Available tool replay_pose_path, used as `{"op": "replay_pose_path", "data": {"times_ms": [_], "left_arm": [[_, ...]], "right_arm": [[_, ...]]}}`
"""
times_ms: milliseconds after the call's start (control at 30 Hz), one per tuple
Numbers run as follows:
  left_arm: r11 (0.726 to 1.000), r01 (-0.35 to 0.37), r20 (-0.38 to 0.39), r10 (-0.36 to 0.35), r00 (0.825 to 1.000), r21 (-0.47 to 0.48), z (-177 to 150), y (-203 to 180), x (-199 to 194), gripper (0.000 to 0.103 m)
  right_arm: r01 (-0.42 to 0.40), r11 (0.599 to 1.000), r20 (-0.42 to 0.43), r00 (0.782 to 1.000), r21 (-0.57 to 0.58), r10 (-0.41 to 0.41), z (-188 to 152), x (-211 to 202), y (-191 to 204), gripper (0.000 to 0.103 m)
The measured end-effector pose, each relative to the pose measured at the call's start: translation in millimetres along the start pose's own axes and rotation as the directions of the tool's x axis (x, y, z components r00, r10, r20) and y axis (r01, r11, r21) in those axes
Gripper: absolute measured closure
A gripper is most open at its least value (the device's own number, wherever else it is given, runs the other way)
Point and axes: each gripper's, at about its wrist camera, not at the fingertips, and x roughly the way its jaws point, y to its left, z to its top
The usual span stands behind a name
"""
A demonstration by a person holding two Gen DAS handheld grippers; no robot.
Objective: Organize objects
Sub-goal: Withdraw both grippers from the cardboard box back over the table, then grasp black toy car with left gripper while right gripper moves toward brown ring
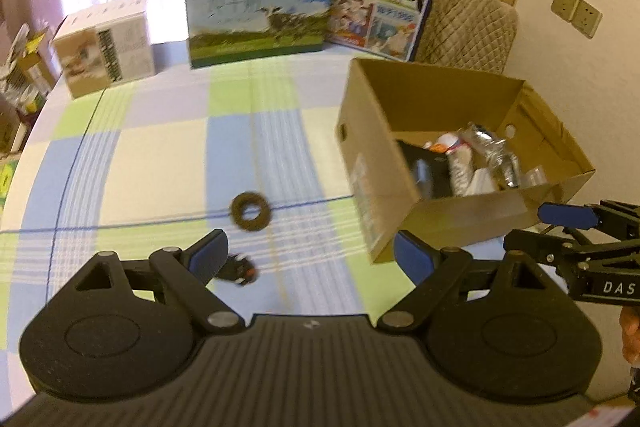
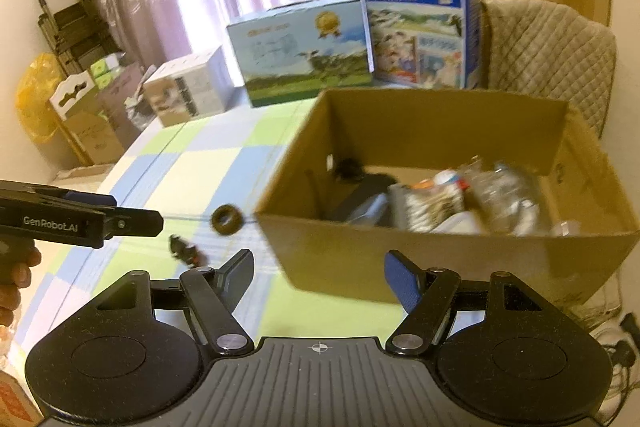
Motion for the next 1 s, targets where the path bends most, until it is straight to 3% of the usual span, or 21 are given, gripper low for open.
{"op": "replay_pose_path", "data": {"times_ms": [500, 1000], "left_arm": [[0.999, -0.032, -0.079, 0.03, 0.996, -0.03, -32, 63, 10, 0.015], [1.0, -0.017, -0.135, 0.016, 0.991, -0.011, -38, 83, 60, 0.015]], "right_arm": [[-0.028, 1.0, -0.079, 0.996, 0.011, 0.029, -22, 44, 58, 0.034], [0.033, 0.995, -0.149, 0.989, 0.09, -0.019, -33, 82, 59, 0.034]]}}
